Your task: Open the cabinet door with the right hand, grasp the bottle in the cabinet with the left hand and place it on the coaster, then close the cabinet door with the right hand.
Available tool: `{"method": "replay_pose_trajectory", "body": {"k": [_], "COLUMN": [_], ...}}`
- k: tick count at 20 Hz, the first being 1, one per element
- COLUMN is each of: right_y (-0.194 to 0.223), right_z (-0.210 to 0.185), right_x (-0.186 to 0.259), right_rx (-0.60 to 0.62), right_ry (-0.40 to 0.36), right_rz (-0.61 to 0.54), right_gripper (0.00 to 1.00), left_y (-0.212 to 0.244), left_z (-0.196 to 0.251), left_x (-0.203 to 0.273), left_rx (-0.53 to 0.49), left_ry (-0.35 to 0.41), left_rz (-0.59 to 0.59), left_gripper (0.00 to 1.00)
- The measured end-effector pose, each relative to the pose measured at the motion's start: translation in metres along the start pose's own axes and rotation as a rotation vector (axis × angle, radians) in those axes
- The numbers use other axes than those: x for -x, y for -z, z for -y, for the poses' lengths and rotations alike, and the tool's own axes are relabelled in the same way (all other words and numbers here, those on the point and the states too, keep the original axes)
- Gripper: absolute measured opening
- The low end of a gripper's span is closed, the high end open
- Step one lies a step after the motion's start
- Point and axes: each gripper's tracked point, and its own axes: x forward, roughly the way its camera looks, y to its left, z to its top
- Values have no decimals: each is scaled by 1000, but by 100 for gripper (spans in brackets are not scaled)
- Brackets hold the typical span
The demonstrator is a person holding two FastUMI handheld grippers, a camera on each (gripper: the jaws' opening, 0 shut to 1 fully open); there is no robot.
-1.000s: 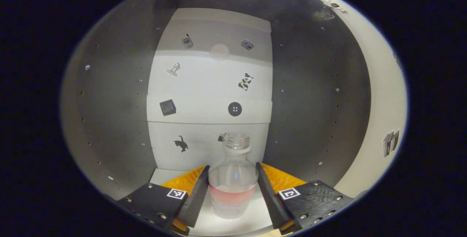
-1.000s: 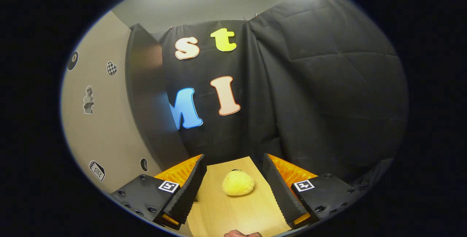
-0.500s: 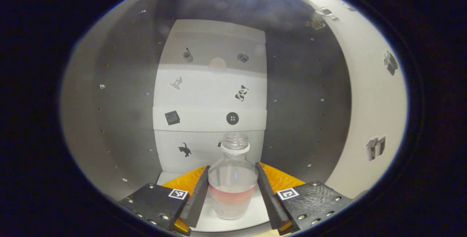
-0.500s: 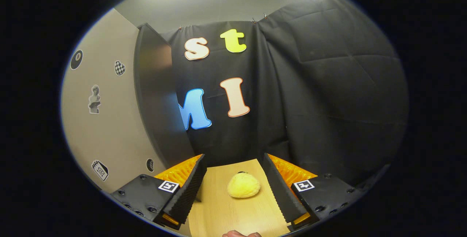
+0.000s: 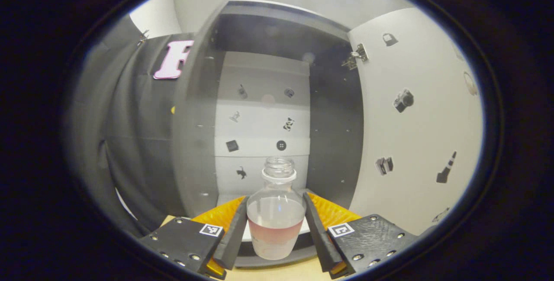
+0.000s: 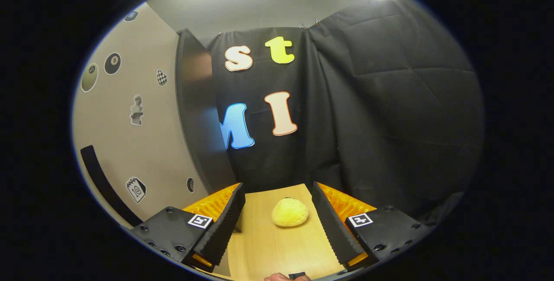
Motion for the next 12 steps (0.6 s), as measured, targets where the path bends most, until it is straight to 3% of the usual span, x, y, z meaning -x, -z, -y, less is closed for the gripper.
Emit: {"method": "replay_pose_trajectory", "body": {"k": [7,12], "right_y": [6,-11], "right_z": [-35,-35], "right_x": [35,70], "right_rx": [-26,-2], "right_ry": [-71,-31], "right_rz": [-4,41], "right_gripper": [98,98], "left_y": [34,82], "left_z": [-40,-54], "left_x": [105,161], "left_rx": [-30,9], "left_ry": [-97,-147], "left_rz": [-44,-56], "left_gripper": [71,75]}}
